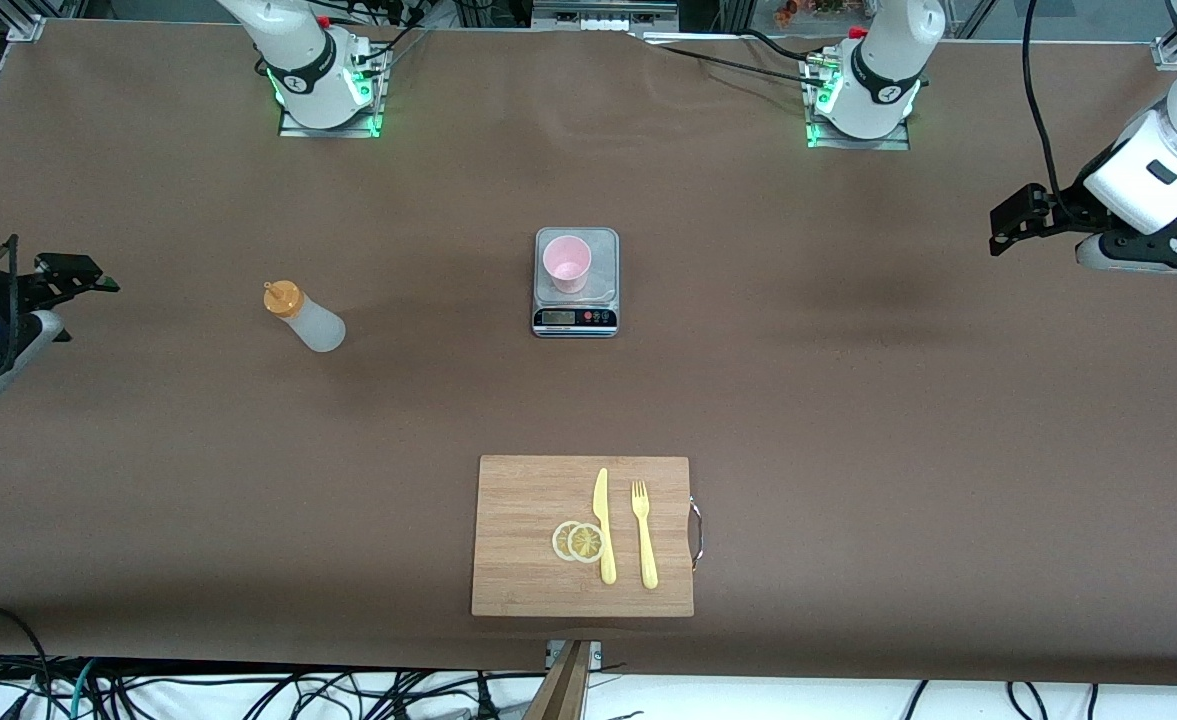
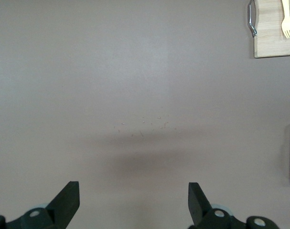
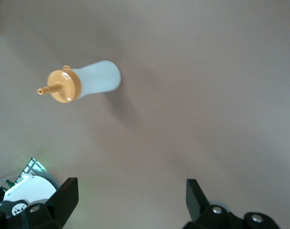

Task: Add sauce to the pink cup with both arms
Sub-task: 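Reach the right gripper to the white squeeze bottle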

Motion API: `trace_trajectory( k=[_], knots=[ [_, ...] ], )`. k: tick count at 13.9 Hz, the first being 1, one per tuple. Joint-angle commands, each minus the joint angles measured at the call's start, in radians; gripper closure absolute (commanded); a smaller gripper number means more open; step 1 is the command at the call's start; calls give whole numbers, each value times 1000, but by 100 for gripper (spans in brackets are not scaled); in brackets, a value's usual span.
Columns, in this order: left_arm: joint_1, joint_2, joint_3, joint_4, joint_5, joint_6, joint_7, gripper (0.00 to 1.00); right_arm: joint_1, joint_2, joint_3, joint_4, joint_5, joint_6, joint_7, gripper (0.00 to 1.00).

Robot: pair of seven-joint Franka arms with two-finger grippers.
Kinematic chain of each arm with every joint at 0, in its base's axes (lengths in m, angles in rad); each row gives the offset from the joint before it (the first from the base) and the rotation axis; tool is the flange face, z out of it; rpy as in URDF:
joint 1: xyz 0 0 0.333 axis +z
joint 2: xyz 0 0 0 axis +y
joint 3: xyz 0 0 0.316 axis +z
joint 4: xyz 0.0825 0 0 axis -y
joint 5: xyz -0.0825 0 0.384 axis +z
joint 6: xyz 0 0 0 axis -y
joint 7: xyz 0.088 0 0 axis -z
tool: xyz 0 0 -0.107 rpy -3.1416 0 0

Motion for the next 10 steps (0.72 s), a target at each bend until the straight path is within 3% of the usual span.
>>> trace_trajectory(
  k=[1,5,10],
  knots=[
    [6,31,4,53,29,-22,14,0,-67,46,9,-18,116,-2,-195,0],
    [6,34,2,54,28,-22,14,0,-147,139,9,-65,319,0,-455,0],
    [22,34,2,56,26,-22,17,0,-178,152,9,-166,503,17,-721,0]
  ],
)
